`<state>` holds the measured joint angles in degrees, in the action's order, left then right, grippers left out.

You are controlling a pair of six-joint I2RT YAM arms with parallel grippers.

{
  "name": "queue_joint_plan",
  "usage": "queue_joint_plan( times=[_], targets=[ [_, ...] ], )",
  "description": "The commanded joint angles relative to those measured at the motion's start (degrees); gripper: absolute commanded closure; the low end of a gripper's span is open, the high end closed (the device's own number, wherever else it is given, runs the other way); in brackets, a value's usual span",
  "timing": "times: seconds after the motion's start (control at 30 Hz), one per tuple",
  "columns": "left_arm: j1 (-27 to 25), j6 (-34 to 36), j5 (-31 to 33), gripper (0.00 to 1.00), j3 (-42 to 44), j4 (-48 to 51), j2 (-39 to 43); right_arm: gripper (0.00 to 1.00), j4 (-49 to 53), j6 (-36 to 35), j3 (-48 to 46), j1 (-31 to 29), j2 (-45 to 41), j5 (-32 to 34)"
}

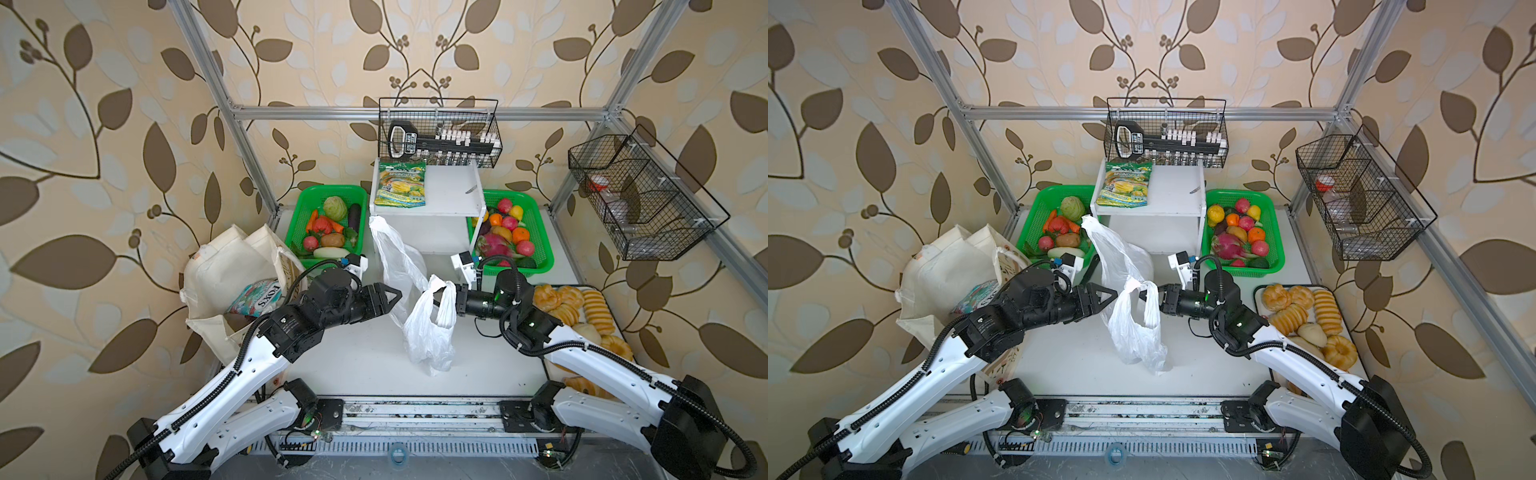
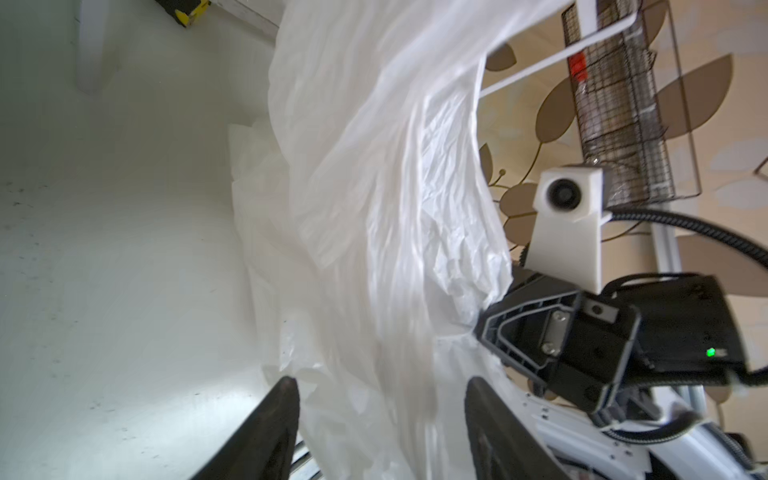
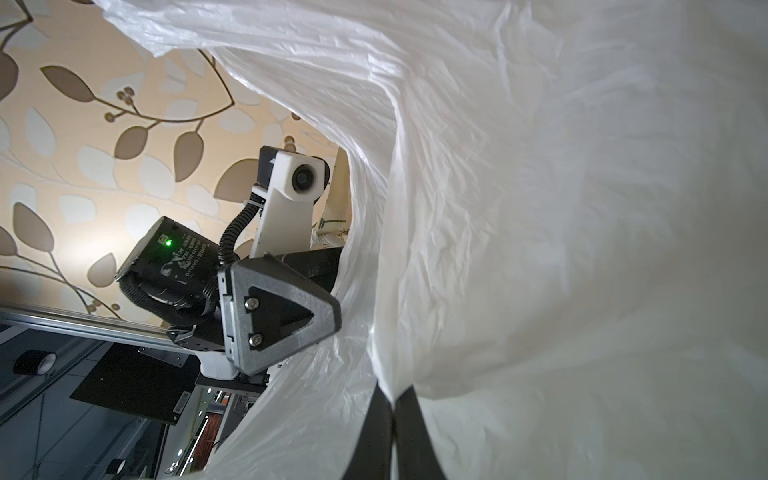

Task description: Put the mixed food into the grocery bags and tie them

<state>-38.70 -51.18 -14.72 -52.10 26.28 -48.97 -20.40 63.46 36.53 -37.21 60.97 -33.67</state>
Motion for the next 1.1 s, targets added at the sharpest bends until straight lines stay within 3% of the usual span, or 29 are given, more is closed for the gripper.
queue_joint_plan(
  times=[0.0, 0.1, 0.27, 0.37, 0.53, 0.6, 0.67, 0.8, 0.9, 1.07],
  targets=[
    [-0.44, 1.59, -0.53, 0.65, -0.38, -2.76, -0.19, 1.00, -2.06, 1.73, -0.72, 0.07, 0.43, -0.79],
    [-0.42, 6.36, 8.12, 0.99, -3.55, 7.28, 0.47, 1.00, 6.19, -2.19, 0.11, 0.88, -1.54, 1.44],
    [-0.41, 11.92, 23.74, 1.00, -7.76, 20.64, 5.20, 1.00, 31.78, -15.42, 2.73, 3.77, -8.36, 15.42],
    [-0.41, 13.59, 27.65, 1.00, -7.89, 22.40, 8.52, 1.00, 38.65, -18.64, 2.38, 5.85, -11.60, 20.29],
    [-0.41, 16.73, 23.02, 1.00, -9.53, 20.80, 7.87, 1.00, 34.76, -18.30, 1.79, 5.76, -11.40, 14.99],
    [-0.41, 18.91, 20.25, 1.00, -11.80, 20.88, 5.47, 0.92, 31.67, -17.67, 1.90, 4.86, -10.14, 12.11],
    [-0.41, 20.88, 18.92, 1.00, -14.32, 22.09, 2.96, 0.79, 30.68, -18.63, 2.58, 3.87, -9.18, 11.28],
    [-0.41, 24.35, 17.84, 1.00, -18.10, 24.90, -1.58, 0.55, 33.91, -20.91, 4.64, 4.15, -9.94, 14.26],
    [-0.41, 24.49, 17.32, 1.00, -18.03, 24.52, -2.70, 0.48, 34.70, -23.19, 5.54, 4.74, -12.77, 16.33],
    [-0.41, 23.28, 16.28, 1.00, -15.80, 21.00, -2.58, 0.45, 33.89, -27.48, 6.37, 4.82, -17.95, 17.77]
  ],
)
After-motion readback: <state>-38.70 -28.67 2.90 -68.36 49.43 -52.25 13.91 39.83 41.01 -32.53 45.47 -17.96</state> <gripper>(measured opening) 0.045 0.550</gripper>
